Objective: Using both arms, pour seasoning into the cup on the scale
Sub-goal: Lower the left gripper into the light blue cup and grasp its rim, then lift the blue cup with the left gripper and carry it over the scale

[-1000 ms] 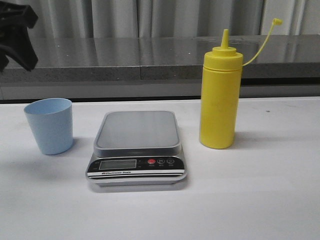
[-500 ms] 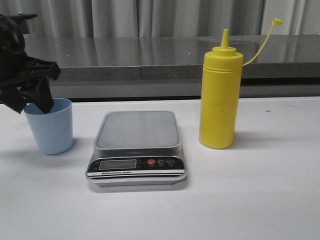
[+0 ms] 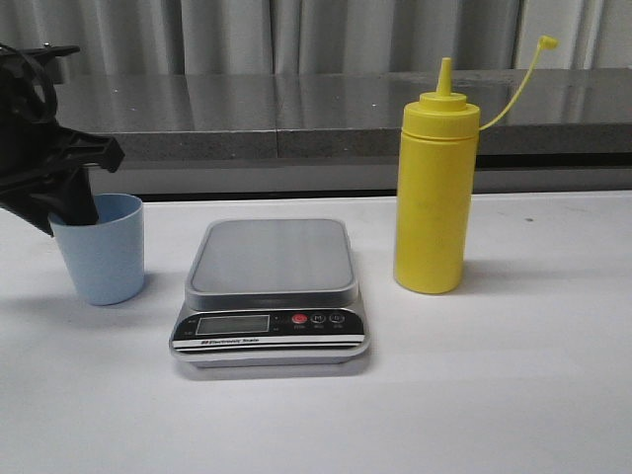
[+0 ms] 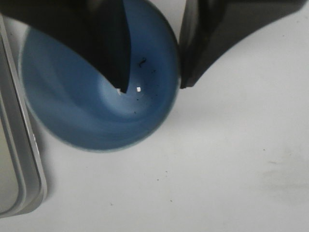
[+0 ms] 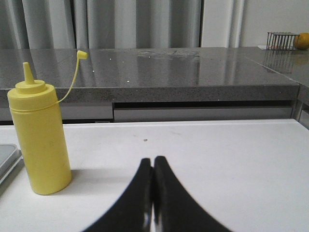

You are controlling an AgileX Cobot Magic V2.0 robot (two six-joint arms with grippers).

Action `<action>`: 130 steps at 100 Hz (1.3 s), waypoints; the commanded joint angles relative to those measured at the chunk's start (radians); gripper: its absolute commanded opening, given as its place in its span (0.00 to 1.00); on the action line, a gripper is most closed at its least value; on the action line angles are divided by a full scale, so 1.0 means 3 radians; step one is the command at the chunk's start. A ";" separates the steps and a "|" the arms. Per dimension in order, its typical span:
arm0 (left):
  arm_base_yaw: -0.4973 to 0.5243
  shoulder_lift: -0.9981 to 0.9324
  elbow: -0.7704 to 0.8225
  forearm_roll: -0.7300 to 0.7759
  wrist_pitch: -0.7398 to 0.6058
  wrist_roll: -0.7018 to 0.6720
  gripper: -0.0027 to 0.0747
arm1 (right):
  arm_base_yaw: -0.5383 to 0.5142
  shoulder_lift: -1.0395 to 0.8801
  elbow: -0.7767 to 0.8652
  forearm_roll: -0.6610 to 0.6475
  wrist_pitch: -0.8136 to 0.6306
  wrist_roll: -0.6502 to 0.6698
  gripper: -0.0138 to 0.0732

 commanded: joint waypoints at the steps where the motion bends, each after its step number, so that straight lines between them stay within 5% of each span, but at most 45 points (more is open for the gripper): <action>1: -0.0021 -0.0137 -0.0097 -0.0059 -0.0127 -0.0012 0.20 | -0.0012 -0.0044 0.0008 -0.0008 -0.0240 -0.0025 0.08; 30: -0.0021 -0.0153 -0.0097 -0.0059 -0.0163 -0.0012 0.05 | -0.0012 -0.0044 0.0008 -0.0008 -0.0240 -0.0025 0.08; 65: -0.0059 -0.0225 -0.0744 -0.0067 0.0482 -0.0012 0.05 | -0.0012 -0.0044 0.0008 -0.0008 -0.0240 -0.0025 0.08; 130: -0.0984 0.0012 -0.1191 -0.0078 0.0483 0.0258 0.05 | -0.0012 -0.0044 0.0008 -0.0008 -0.0240 -0.0025 0.08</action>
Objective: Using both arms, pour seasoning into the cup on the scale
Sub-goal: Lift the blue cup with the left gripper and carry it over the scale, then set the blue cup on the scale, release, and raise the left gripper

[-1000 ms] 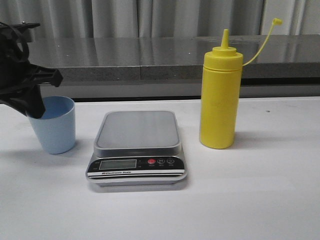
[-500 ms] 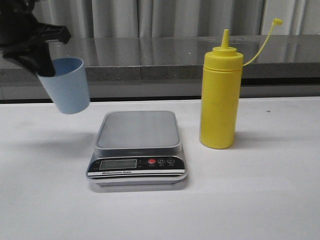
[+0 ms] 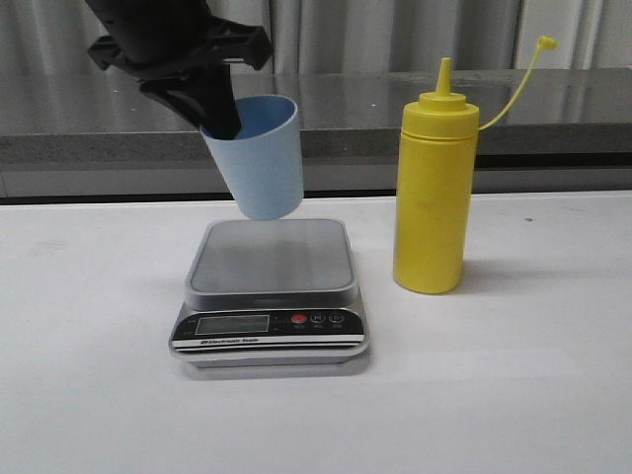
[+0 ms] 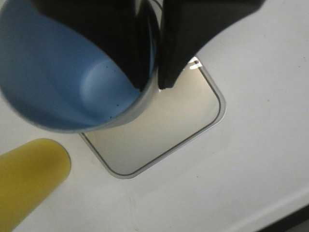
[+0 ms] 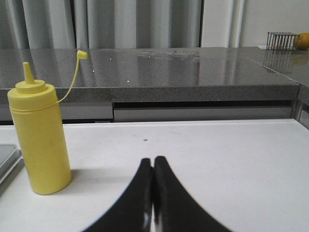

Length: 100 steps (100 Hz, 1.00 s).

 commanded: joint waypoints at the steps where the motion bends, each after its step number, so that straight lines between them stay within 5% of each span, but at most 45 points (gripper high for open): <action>1: -0.0060 -0.0084 -0.0115 -0.0071 -0.0154 0.0002 0.05 | -0.0012 -0.0044 0.0008 -0.0008 -0.0240 -0.0025 0.08; 29: -0.0060 -0.0003 -0.0115 -0.0071 -0.0132 0.0002 0.06 | -0.0012 -0.0044 0.0008 -0.0008 -0.0240 -0.0025 0.08; 57: -0.0060 -0.0003 -0.0152 -0.0078 -0.0152 0.0002 0.31 | -0.0012 -0.0044 0.0008 -0.0008 -0.0240 -0.0025 0.08; 100: -0.0054 -0.0140 -0.0499 -0.0072 0.0194 -0.0021 0.30 | -0.0012 -0.0044 0.0008 -0.0008 -0.0240 -0.0025 0.08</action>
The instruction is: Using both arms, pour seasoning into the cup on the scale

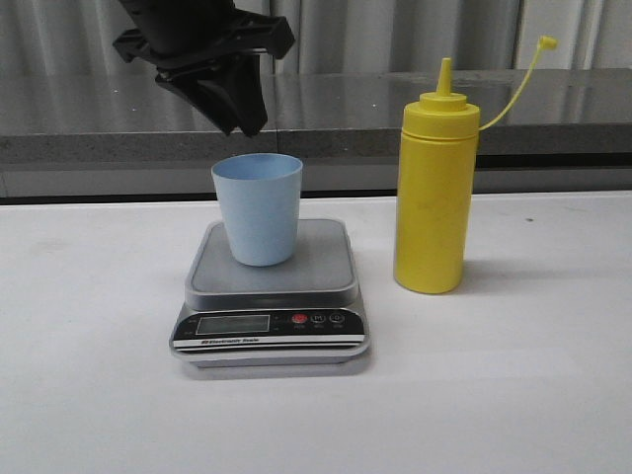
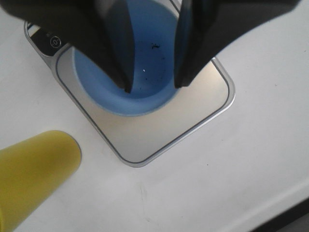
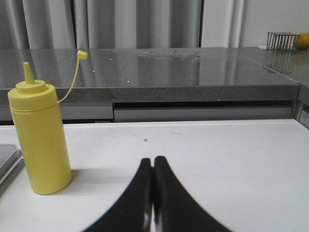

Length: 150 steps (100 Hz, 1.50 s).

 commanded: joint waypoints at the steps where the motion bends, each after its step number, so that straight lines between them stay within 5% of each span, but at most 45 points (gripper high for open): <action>1: -0.0019 -0.0289 -0.0122 -0.0058 -0.0055 -0.0028 0.29 | -0.0012 -0.0044 0.0008 -0.0008 -0.0240 -0.0025 0.08; 46: 0.0141 -0.1148 0.0166 0.0045 -0.0159 -0.0067 0.08 | -0.0012 -0.0044 0.0008 -0.0008 -0.0240 -0.0025 0.08; 90: 0.0653 -0.2408 0.1278 0.0045 -0.0568 -0.0079 0.08 | -0.0012 -0.0044 0.0008 -0.0008 -0.0240 -0.0025 0.08; 150: 0.0688 -0.4393 0.3209 0.0045 -0.0927 -0.0095 0.08 | -0.0012 -0.0044 0.0008 -0.0008 -0.0409 -0.0025 0.08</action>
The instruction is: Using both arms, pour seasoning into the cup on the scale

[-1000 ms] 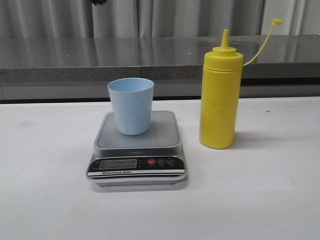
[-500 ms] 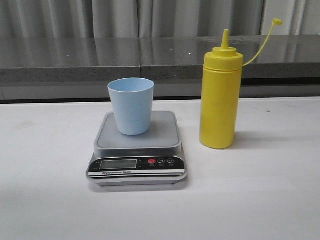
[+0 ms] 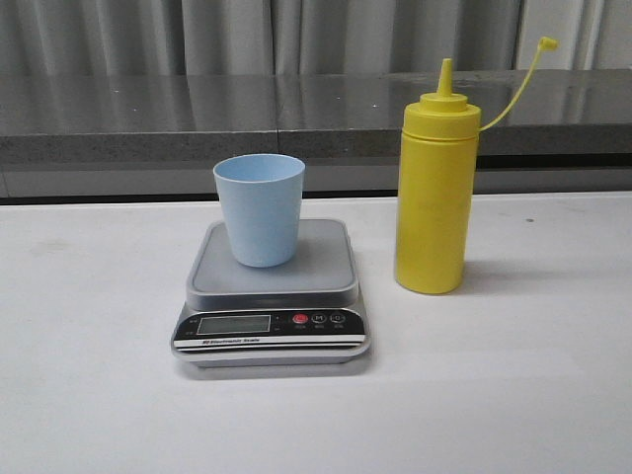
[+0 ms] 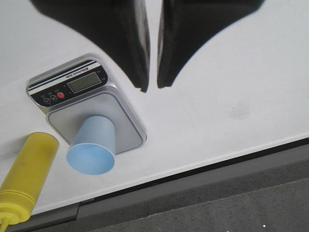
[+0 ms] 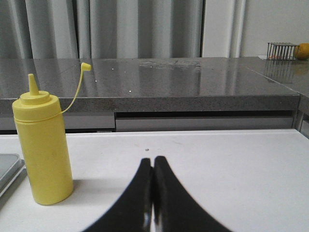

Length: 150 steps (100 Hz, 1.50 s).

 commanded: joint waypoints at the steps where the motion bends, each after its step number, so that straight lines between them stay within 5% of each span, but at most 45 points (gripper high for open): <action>1: 0.0008 -0.0287 0.0122 -0.0041 -0.0289 -0.0041 0.08 | -0.0012 -0.0044 0.0008 -0.0008 -0.0296 -0.0025 0.08; 32: 0.0008 -0.1264 0.0635 -0.0047 -0.0292 -0.0044 0.08 | -0.0012 -0.0044 -0.0104 -0.0008 -0.0230 -0.0022 0.08; 59: 0.0008 -0.1636 0.0750 -0.0014 -0.0292 -0.0044 0.08 | -0.0012 0.0115 -0.0486 -0.0008 0.0322 -0.0022 0.08; 92: 0.0008 -0.1636 0.0750 -0.0014 -0.0297 -0.0044 0.08 | -0.0012 0.1072 -0.1325 -0.0011 0.1148 -0.0022 0.08; 126: 0.0008 -0.1636 0.0750 -0.0014 -0.0297 -0.0044 0.08 | -0.0001 0.2188 -0.1970 -0.0009 0.1092 -0.0136 0.09; 137: 0.0008 -0.1636 0.0750 -0.0014 -0.0297 -0.0044 0.08 | 0.0096 0.2487 -0.2058 -0.0009 0.0997 -0.0136 0.16; 150: 0.0008 -0.1636 0.0750 -0.0014 -0.0297 -0.0044 0.08 | 0.0351 0.2747 -0.2115 -0.0009 0.0932 -0.0136 0.37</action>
